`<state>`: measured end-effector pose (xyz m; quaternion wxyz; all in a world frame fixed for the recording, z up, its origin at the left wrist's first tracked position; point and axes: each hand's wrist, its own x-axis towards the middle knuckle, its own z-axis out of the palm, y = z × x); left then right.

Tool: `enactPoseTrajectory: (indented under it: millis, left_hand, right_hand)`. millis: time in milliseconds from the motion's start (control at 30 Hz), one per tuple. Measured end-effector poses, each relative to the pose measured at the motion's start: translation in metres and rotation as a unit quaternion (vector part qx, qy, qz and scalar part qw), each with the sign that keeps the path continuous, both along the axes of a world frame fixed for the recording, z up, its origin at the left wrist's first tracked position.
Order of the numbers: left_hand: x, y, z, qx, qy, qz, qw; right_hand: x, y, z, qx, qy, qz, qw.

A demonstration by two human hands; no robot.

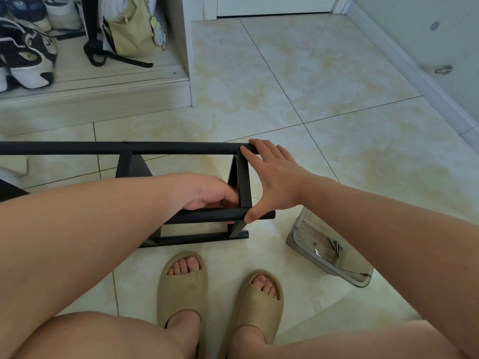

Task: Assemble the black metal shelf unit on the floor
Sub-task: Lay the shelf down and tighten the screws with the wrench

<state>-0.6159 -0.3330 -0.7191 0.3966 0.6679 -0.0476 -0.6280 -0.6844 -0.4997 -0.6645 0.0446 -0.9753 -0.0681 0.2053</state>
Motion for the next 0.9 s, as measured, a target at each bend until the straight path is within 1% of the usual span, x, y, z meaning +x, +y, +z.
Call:
enactPoseTrajectory:
  millis: [67, 200, 300, 467, 900]
  left_hand:
    - [0.0004, 0.0004, 0.0004, 0.009, 0.009, -0.007, 1.000]
    - [0.0009, 0.0004, -0.0008, 0.022, 0.000, 0.002, 1.000]
    - [-0.0005, 0.0008, -0.0006, 0.029, -0.014, -0.003, 0.999]
    - [-0.0008, -0.0002, 0.0007, 0.013, -0.047, -0.004, 0.999]
    - [0.0028, -0.0004, -0.0007, -0.014, -0.025, 0.012, 1.000]
  right_hand:
    - [0.0006, 0.0004, 0.0006, 0.003, -0.002, -0.001, 1.000]
    - [0.0016, 0.0006, 0.0013, -0.001, -0.004, 0.000, 1.000]
    - [0.0013, 0.0009, 0.0014, -0.003, -0.001, 0.000, 1.000]
    - [0.0007, 0.0010, 0.0007, -0.005, 0.004, 0.002, 1.000]
    - [0.0025, -0.0007, -0.0033, -0.017, 0.027, 0.006, 0.999]
